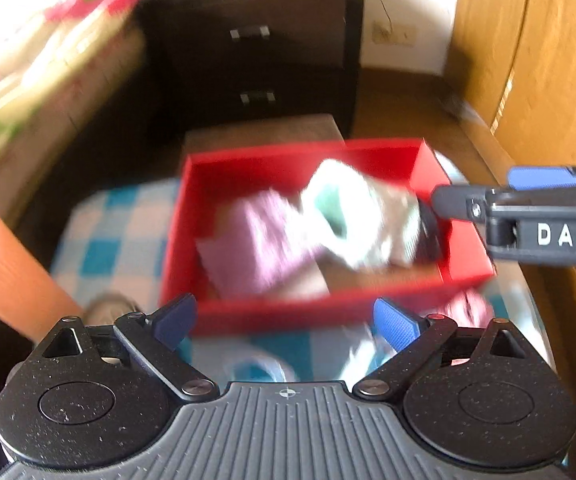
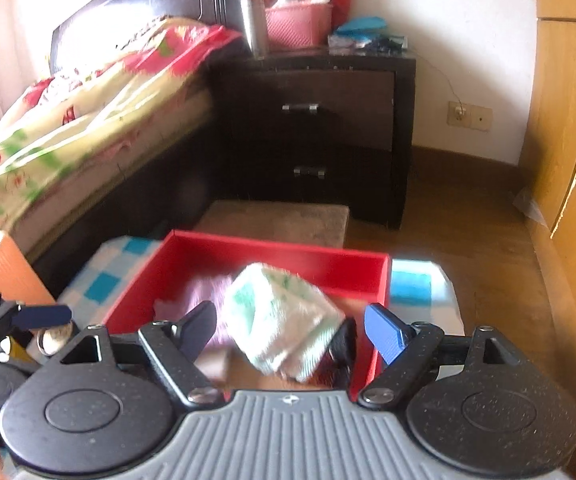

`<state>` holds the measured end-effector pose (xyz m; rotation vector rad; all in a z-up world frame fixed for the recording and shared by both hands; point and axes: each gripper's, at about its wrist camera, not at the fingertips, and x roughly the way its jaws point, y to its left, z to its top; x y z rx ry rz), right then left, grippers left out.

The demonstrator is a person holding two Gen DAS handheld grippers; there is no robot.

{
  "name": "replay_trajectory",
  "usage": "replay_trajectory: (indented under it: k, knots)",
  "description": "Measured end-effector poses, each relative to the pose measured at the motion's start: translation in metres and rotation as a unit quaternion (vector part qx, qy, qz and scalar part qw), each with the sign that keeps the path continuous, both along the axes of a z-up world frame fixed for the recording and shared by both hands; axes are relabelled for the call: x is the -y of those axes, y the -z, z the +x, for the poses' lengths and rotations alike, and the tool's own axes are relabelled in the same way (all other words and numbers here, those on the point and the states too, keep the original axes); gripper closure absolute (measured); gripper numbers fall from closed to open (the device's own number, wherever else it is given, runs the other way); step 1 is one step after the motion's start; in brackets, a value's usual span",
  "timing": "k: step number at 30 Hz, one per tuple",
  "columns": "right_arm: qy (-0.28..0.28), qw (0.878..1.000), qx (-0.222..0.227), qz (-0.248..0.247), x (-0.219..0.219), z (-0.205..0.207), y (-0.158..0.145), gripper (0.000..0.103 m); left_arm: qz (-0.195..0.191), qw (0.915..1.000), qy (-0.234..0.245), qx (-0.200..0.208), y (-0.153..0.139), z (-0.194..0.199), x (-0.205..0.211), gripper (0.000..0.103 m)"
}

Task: Organize soft objects
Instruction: 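Open left tool to drop the purple towel while right tool drops the green towel into the box, then move left tool to the pink pig plush while right tool reaches the cream bear plush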

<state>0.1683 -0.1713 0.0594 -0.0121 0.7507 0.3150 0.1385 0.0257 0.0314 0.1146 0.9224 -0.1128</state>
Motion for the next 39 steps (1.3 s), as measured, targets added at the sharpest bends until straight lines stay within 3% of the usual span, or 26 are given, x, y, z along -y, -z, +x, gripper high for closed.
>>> replay_trajectory:
  k: [6,10,14,18,22,27,32,39]
  knots:
    - [-0.01,0.999,-0.034,-0.008,0.008,-0.018,0.019,0.042,0.004,0.9999,-0.001,-0.014,0.005,-0.026,-0.011,0.011]
    - [-0.027,0.998,-0.059,-0.007,0.001,-0.034,0.031,0.042,-0.005,0.9995,-0.028,-0.014,0.003,-0.028,-0.02,0.013]
    - [-0.037,0.999,-0.038,-0.009,-0.003,-0.051,0.028,0.042,-0.033,0.9982,-0.049,0.005,-0.006,-0.014,-0.021,0.013]
    - [-0.011,1.0,0.002,-0.005,0.007,-0.046,0.017,0.042,-0.074,0.9957,-0.05,0.023,-0.019,0.009,-0.007,0.013]
    - [0.036,0.999,0.036,-0.01,0.035,-0.031,0.011,0.042,-0.061,0.9964,-0.031,0.05,-0.035,0.032,0.022,0.013]
    - [0.074,0.996,0.044,0.014,0.078,-0.016,-0.009,0.042,-0.036,0.9976,0.005,0.06,-0.045,0.036,0.048,0.013]
    - [0.071,0.997,0.028,0.021,0.096,-0.026,-0.015,0.042,0.003,0.9987,0.018,0.048,-0.042,0.008,0.047,0.013]
    - [0.046,0.995,0.031,0.084,0.1,-0.054,-0.035,0.042,-0.014,0.9971,0.003,0.075,-0.075,-0.046,0.011,0.013]
